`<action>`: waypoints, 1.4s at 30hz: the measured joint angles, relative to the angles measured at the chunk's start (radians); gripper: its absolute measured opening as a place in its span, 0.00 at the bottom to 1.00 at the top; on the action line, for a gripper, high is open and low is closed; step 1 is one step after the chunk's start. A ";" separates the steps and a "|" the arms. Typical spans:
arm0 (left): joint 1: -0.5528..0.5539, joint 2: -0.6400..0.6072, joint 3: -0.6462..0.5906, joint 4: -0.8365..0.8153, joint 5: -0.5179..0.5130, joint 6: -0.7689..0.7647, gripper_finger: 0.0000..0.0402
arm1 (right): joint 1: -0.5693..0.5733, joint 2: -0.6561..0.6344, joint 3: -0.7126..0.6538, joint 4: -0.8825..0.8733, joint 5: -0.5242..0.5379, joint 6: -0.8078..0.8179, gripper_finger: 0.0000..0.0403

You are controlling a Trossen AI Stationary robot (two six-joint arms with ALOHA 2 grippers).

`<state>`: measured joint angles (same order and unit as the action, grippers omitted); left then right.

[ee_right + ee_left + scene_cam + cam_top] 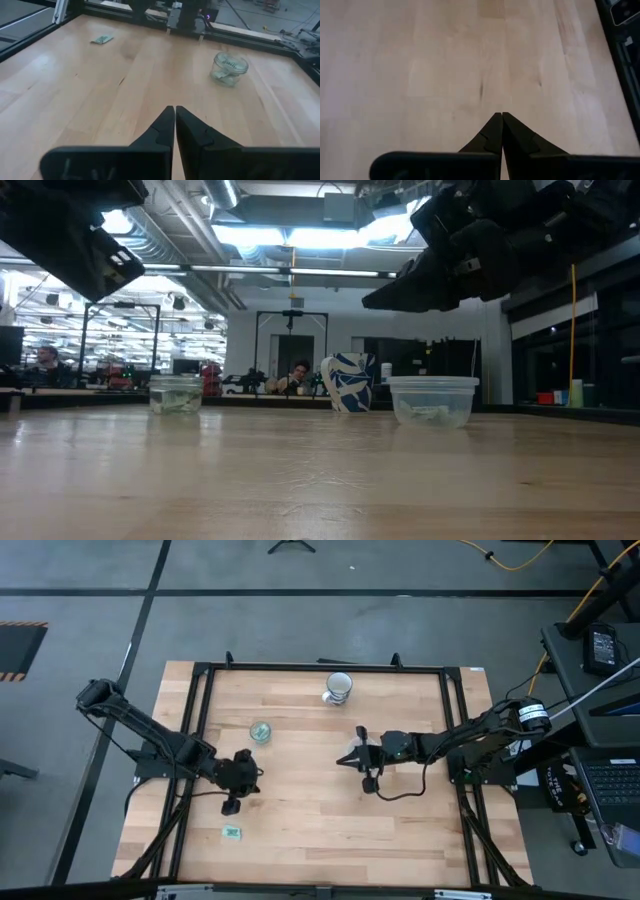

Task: Pick and place Stevia / Truvia into bins
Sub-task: Put the stevia packet into the transparent container

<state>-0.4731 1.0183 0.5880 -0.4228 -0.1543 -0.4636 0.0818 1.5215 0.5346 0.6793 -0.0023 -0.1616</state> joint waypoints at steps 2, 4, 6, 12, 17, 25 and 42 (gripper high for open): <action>-0.036 0.052 0.033 -0.012 -0.009 -0.046 0.00 | 0.000 0.000 0.000 0.007 0.000 -0.001 0.05; -0.074 0.114 0.086 -0.061 -0.009 -0.118 0.01 | 0.000 0.000 0.000 0.008 0.000 -0.001 0.05; -0.113 0.182 0.149 -0.154 -0.012 -0.197 0.00 | 0.000 0.000 0.000 0.011 0.000 0.000 0.05; -0.218 0.362 0.334 -0.410 -0.009 -0.420 0.00 | 0.000 0.000 0.000 0.012 0.000 0.000 0.05; -0.292 0.464 0.455 -0.435 -0.009 -0.538 0.00 | 0.012 0.000 0.000 0.007 -0.001 0.004 0.05; -0.395 0.590 0.590 -0.560 -0.022 -0.716 0.00 | 0.045 0.000 0.000 -0.011 -0.001 0.007 0.05; -0.430 0.662 0.591 -0.561 0.014 -0.937 0.14 | 0.052 0.000 0.000 0.034 -0.001 0.157 0.05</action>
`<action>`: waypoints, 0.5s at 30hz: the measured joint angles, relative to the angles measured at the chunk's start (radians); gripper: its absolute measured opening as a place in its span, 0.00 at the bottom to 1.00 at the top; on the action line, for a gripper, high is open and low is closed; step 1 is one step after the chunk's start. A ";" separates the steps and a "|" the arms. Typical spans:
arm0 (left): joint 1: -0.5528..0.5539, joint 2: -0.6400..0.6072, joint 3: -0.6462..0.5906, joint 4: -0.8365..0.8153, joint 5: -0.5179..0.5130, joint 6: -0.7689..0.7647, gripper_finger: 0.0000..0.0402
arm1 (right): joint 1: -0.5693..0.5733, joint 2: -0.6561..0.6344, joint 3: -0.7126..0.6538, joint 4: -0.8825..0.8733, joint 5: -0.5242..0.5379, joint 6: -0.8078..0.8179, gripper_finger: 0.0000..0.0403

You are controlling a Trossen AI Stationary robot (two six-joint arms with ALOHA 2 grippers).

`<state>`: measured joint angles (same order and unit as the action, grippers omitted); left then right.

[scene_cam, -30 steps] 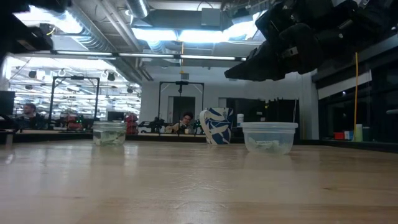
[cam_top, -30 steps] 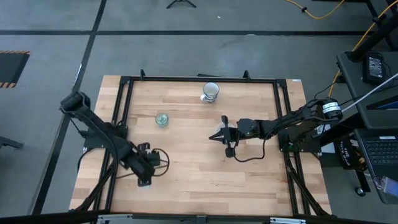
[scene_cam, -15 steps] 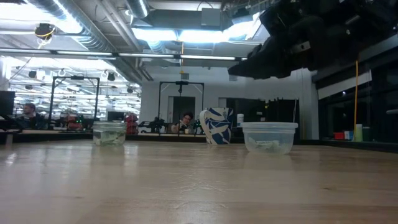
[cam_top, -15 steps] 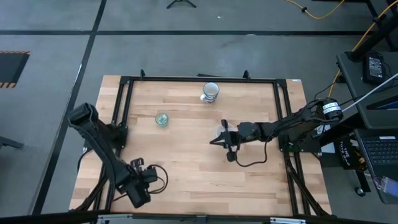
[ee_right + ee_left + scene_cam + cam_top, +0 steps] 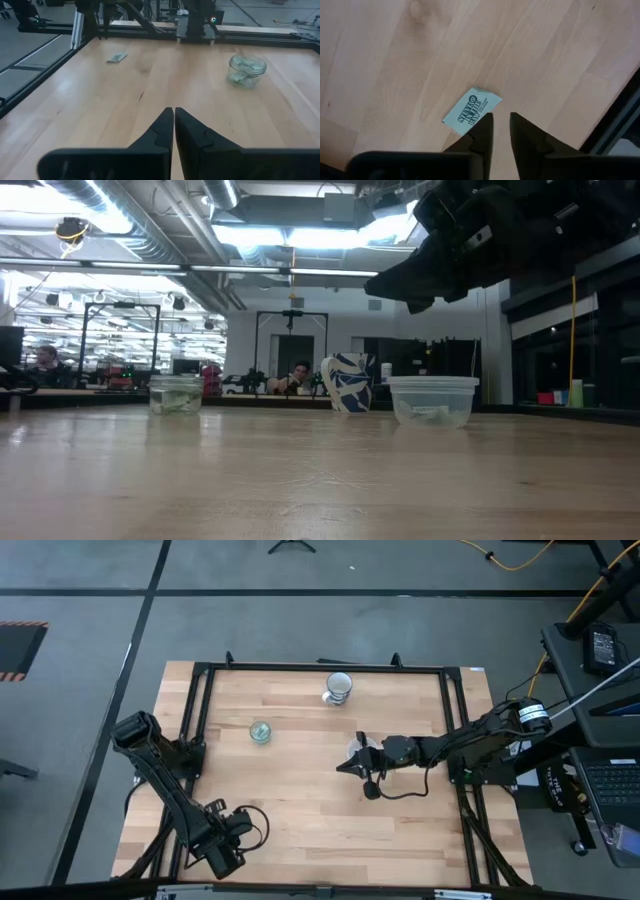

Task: Pick and place Stevia / Truvia into bins
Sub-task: Put the stevia packet into the transparent container

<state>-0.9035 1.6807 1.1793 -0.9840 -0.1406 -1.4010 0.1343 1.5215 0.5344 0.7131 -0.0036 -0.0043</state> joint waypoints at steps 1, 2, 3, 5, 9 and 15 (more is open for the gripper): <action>0.000 0.004 0.000 0.000 -0.003 0.000 0.16 | 0.001 0.000 0.000 0.000 0.000 -0.002 0.05; 0.000 0.009 0.000 0.000 -0.011 0.000 0.18 | 0.001 0.000 0.000 0.000 0.000 -0.002 0.05; 0.000 0.013 0.000 0.000 -0.020 -0.001 0.21 | 0.001 0.000 0.000 0.000 0.000 -0.002 0.05; 0.000 0.022 0.000 0.000 -0.042 -0.004 0.25 | 0.001 0.000 0.000 -0.001 0.000 -0.003 0.05; 0.000 0.041 0.000 0.000 -0.079 -0.034 0.34 | 0.001 0.000 0.000 -0.001 0.000 -0.023 0.05; 0.002 0.075 0.000 0.000 -0.073 -0.133 0.43 | 0.022 0.000 0.000 -0.013 0.000 -0.001 0.05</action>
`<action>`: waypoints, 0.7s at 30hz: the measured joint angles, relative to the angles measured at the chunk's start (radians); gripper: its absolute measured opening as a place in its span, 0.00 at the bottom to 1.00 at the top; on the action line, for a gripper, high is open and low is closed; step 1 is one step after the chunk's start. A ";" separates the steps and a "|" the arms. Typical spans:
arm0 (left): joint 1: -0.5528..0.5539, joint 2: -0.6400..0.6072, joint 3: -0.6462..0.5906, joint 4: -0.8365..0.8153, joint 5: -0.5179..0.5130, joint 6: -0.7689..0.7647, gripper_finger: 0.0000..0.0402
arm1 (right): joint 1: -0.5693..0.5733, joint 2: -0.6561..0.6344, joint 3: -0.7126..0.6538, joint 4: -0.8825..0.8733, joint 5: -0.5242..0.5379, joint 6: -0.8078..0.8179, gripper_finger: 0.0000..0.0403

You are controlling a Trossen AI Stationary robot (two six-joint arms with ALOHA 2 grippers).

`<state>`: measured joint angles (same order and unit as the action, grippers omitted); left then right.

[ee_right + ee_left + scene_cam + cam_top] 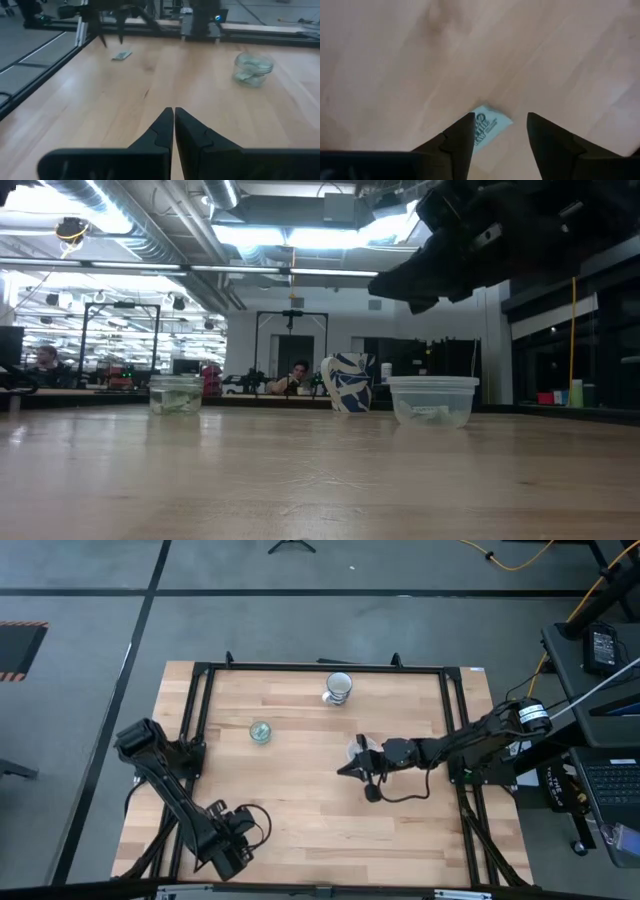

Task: Pick and place Stevia / Truvia into bins
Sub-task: Put the stevia packet into the transparent container

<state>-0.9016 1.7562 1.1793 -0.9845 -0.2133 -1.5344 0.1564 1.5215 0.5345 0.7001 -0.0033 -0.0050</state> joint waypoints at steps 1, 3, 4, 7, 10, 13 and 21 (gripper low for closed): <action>0.000 0.006 0.000 -0.001 0.011 -0.019 0.44 | 0.007 0.000 0.000 -0.008 0.000 -0.003 0.05; 0.001 0.019 0.000 -0.003 0.043 -0.065 0.45 | 0.022 0.000 0.000 -0.018 -0.001 -0.025 0.05; 0.001 0.026 0.000 -0.004 0.052 -0.086 0.46 | 0.027 0.000 0.000 -0.020 0.000 -0.033 0.05; 0.001 0.045 0.000 -0.003 0.061 -0.134 0.46 | 0.038 0.000 0.000 -0.009 0.000 -0.056 0.05; 0.001 0.066 0.000 -0.003 0.059 -0.164 0.46 | 0.040 0.000 0.000 0.010 0.001 -0.058 0.05; 0.003 0.089 0.000 -0.003 0.058 -0.190 0.46 | 0.040 0.000 0.000 0.014 0.001 -0.060 0.05; 0.002 0.123 0.000 0.001 0.082 -0.296 0.46 | 0.040 0.000 0.000 0.020 0.001 -0.087 0.05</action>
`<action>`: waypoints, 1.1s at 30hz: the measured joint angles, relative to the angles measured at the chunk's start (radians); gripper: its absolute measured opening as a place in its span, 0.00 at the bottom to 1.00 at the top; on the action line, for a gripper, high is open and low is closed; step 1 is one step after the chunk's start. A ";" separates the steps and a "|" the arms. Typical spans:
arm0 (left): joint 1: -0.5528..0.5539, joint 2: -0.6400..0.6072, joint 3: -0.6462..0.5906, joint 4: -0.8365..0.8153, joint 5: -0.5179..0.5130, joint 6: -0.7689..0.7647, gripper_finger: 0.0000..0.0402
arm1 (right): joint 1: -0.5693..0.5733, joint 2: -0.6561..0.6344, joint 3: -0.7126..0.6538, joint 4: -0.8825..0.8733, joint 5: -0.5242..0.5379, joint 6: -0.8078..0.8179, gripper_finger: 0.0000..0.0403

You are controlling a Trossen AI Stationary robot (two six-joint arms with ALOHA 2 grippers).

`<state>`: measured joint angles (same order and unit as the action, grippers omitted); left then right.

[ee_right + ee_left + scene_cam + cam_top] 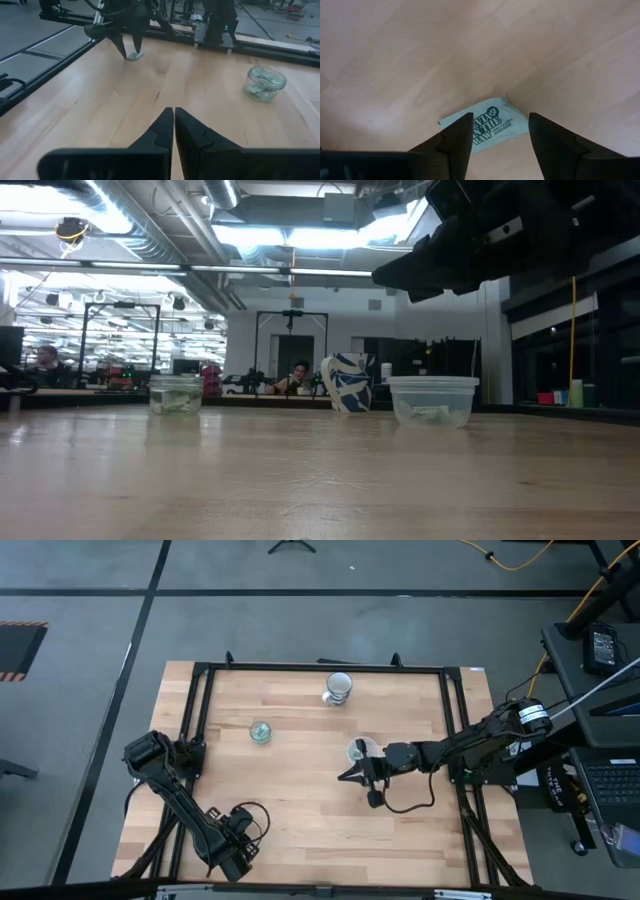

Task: Pick and place Stevia / Truvia into bins
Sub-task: Put the stevia packet into the transparent container

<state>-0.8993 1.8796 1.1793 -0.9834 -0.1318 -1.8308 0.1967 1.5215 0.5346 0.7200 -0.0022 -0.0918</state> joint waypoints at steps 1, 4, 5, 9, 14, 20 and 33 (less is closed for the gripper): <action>0.000 0.003 0.000 0.000 0.000 -0.008 0.46 | 0.000 0.000 0.000 0.004 0.000 -0.003 0.05; 0.000 0.012 0.000 0.007 0.000 -0.011 0.46 | 0.000 0.000 0.000 0.017 0.000 -0.018 0.05; 0.000 0.014 0.000 0.014 0.000 -0.013 0.46 | 0.000 0.000 0.000 0.021 0.000 -0.018 0.05; 0.000 0.021 0.000 0.031 -0.001 -0.018 0.46 | 0.000 0.000 0.000 0.024 0.000 -0.019 0.05; 0.000 0.023 0.000 0.037 0.008 -0.060 0.45 | 0.000 0.000 0.000 0.025 0.000 -0.021 0.05; 0.002 0.023 0.001 0.053 0.052 -0.061 0.34 | 0.000 0.000 0.000 0.025 0.000 -0.022 0.05; 0.000 0.024 0.002 0.106 0.094 0.011 0.02 | 0.000 0.000 0.000 0.031 0.000 -0.022 0.05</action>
<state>-0.8989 1.9034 1.1809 -0.8778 -0.0382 -1.8194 0.1967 1.5215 0.5346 0.7515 -0.0021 -0.1135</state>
